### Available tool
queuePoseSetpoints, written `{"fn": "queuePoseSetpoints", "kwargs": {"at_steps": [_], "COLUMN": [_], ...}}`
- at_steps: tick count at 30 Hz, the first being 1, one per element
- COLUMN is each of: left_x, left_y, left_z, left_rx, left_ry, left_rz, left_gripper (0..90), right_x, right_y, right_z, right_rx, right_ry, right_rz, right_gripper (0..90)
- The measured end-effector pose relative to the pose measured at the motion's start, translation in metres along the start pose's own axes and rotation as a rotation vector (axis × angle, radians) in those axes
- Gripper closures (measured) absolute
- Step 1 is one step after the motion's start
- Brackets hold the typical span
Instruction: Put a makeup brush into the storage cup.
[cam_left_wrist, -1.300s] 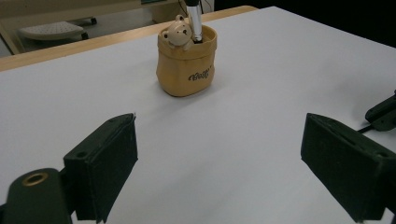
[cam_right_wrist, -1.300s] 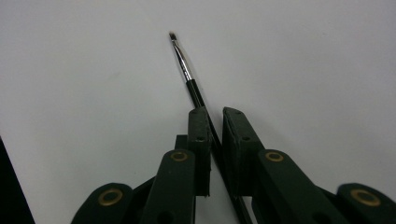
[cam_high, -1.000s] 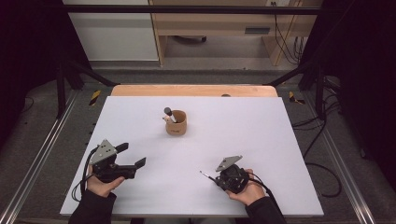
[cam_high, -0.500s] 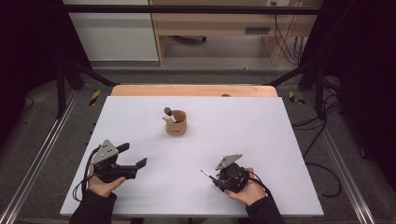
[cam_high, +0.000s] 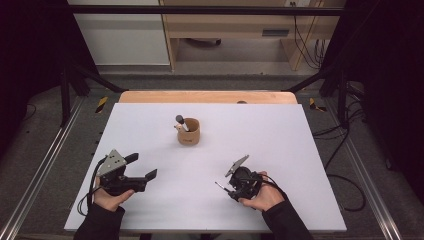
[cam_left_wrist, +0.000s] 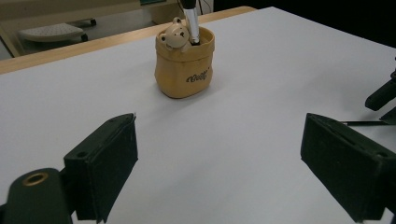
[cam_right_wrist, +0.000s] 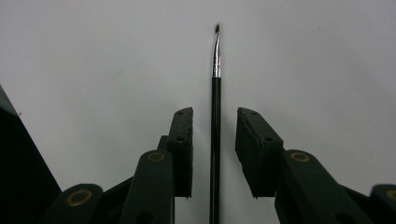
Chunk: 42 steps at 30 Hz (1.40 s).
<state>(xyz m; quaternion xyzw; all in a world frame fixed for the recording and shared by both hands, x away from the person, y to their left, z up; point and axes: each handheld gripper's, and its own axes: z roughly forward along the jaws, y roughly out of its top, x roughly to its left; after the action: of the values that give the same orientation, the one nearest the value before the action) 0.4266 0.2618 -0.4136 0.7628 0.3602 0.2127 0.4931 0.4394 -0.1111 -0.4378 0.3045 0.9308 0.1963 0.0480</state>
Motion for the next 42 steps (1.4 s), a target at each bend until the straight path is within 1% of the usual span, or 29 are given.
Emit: {"fn": "queuePoseSetpoints", "kwargs": {"at_steps": [3,6,8,10,11,20,24,30,32,33,36,37,38,40,41,42], "left_x": [0.0,0.0,0.0,0.0,0.0,0.0,-0.001,-0.001,-0.001,-0.001,0.0,0.0,0.0,-0.001,-0.001,-0.001], "left_y": [0.0,0.0,0.0,0.0,0.0,-0.001,-0.001,-0.001,-0.001,-0.001,-0.001,-0.001,-0.001,-0.001,-0.001,-0.001], "left_z": [0.0,-0.001,0.0,0.0,0.0,0.001,0.003,0.003,0.003,0.003,0.003,0.003,0.003,0.003,0.002,0.002], "left_rx": [0.001,-0.002,0.0,0.002,0.003,0.006,0.012,0.012,0.012,0.012,0.011,0.01,0.009,0.01,0.011,0.009], "left_ry": [0.0,0.0,0.001,0.0,0.001,-0.001,-0.003,-0.002,-0.001,-0.001,0.0,0.001,0.001,0.001,0.001,0.0], "left_rz": [0.0,-0.003,-0.001,0.0,0.004,0.002,0.001,-0.001,-0.001,-0.001,-0.003,-0.004,-0.005,-0.004,-0.003,-0.003], "left_gripper": [10.4,10.5,10.5,10.5,10.5,10.5,10.5,10.5,10.6,10.6,10.6,10.6,10.6,10.6,10.6,10.6], "right_x": [-0.001,0.0,-0.001,0.0,-0.001,-0.001,-0.001,0.002,0.004,0.003,0.003,0.002,0.003,0.004,0.002,0.002], "right_y": [0.0,0.001,0.001,0.001,0.0,0.001,0.002,0.002,0.003,0.002,0.002,0.001,0.001,0.001,0.0,0.0], "right_z": [0.004,0.007,0.009,0.011,0.012,0.012,0.013,0.013,0.012,0.012,0.011,0.011,0.01,0.007,0.005,0.004], "right_rx": [0.04,0.075,0.087,0.113,0.112,0.128,0.133,0.138,0.142,0.138,0.127,0.114,0.114,0.097,0.087,0.076], "right_ry": [-0.006,-0.003,-0.007,-0.007,-0.011,-0.015,-0.015,-0.03,-0.034,-0.035,-0.023,-0.018,-0.023,-0.023,-0.025,-0.023], "right_rz": [-0.013,-0.002,-0.015,-0.002,-0.017,-0.012,-0.025,-0.045,-0.028,-0.036,-0.029,-0.048,-0.033,-0.021,-0.033,-0.03], "right_gripper": [68.7,69.7,70.8,72.5,73.1,80.3,85.3,85.7,85.7,85.8,85.8,85.8,85.8,85.8,85.8,85.8]}}
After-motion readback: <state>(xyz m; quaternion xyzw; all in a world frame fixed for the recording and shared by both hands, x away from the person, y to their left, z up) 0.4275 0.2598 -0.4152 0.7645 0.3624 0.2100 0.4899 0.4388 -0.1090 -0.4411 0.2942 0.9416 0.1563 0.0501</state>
